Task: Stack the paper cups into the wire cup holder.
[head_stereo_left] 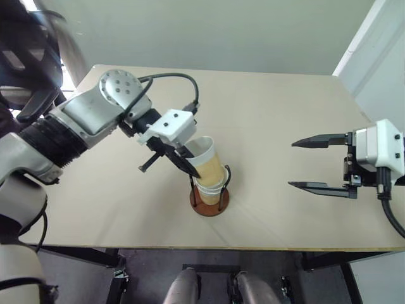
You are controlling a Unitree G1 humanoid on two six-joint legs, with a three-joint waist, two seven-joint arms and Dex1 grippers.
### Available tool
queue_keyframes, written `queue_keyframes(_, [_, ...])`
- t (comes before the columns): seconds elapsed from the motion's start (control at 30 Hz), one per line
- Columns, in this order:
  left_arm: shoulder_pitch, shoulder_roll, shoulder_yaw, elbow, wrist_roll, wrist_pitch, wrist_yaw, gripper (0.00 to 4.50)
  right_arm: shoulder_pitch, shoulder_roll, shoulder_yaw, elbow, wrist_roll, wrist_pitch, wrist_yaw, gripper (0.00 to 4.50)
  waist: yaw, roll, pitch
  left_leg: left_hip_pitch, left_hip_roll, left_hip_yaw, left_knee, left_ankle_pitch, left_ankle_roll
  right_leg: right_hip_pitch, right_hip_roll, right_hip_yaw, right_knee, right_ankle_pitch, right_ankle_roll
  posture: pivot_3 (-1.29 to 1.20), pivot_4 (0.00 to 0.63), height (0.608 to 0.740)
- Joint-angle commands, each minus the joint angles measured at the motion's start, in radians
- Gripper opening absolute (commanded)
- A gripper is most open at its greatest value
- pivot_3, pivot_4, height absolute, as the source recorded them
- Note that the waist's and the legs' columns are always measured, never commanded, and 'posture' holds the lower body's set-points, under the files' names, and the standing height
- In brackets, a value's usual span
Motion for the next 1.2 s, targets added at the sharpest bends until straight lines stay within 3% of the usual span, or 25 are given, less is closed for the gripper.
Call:
queue_keyframes(0.03, [-0.031,0.01,-0.014,-0.001,0.011,-0.043,-0.037,0.07,-0.004,-0.008,-0.041,-0.026,0.008,0.005,-0.017,3.71,0.0,0.0,0.0,0.0,0.0,0.0,0.0,0.0,0.0,0.0,0.0,0.0,0.0,0.0,0.0,0.0,0.15,0.74])
queue_keyframes(0.47, [-0.025,-0.009,-0.028,0.032,0.056,-0.093,-0.037,0.07,0.01,-0.004,-0.053,-0.045,0.016,0.019,-0.029,3.71,0.001,0.0,0.0,0.0,0.0,0.0,0.0,0.0,0.0,0.0,0.0,0.0,0.0,0.0,0.001,0.0,0.15,0.74])
queue_keyframes(0.6, [-0.022,-0.012,-0.021,0.026,0.047,-0.075,-0.037,0.96,0.009,-0.003,-0.051,-0.047,0.018,0.021,-0.032,3.71,0.001,0.0,0.0,0.0,0.0,0.0,0.0,0.0,0.0,0.0,0.0,0.0,0.0,0.0,0.001,0.0,0.15,0.74])
queue_keyframes(0.77, [-0.014,-0.027,0.007,0.043,0.053,-0.086,-0.037,2.72,0.003,-0.002,-0.041,-0.044,0.015,0.021,-0.034,3.71,0.001,0.0,0.0,0.0,0.0,0.0,0.0,0.0,0.0,0.0,0.0,0.0,0.0,0.0,0.001,0.0,0.15,0.74])
queue_keyframes(0.8, [-0.014,-0.032,0.017,0.051,0.052,-0.083,-0.037,2.72,0.001,-0.001,-0.039,-0.042,0.014,0.019,-0.034,3.71,0.002,0.0,0.0,0.0,0.0,0.0,0.0,0.0,0.0,0.0,0.0,0.0,0.0,0.0,0.001,0.0,0.15,0.74])
queue_keyframes(1.03, [0.016,-0.056,0.265,0.125,0.015,0.042,-0.037,2.72,-0.06,0.021,0.023,0.019,0.005,-0.021,-0.008,3.71,0.0,0.0,0.0,0.0,0.0,0.0,0.001,0.0,0.0,0.0,0.0,0.0,0.0,0.0,0.001,0.0,0.15,0.74])
queue_keyframes(1.2, [0.218,0.091,0.567,0.002,-0.003,0.222,0.012,2.72,-0.161,0.126,0.138,0.128,-0.022,-0.041,-0.034,3.71,-0.025,0.001,0.0,0.001,0.001,0.002,0.0,0.0,0.0,0.0,0.001,0.0,0.0,0.0,0.002,0.0,0.15,0.74])
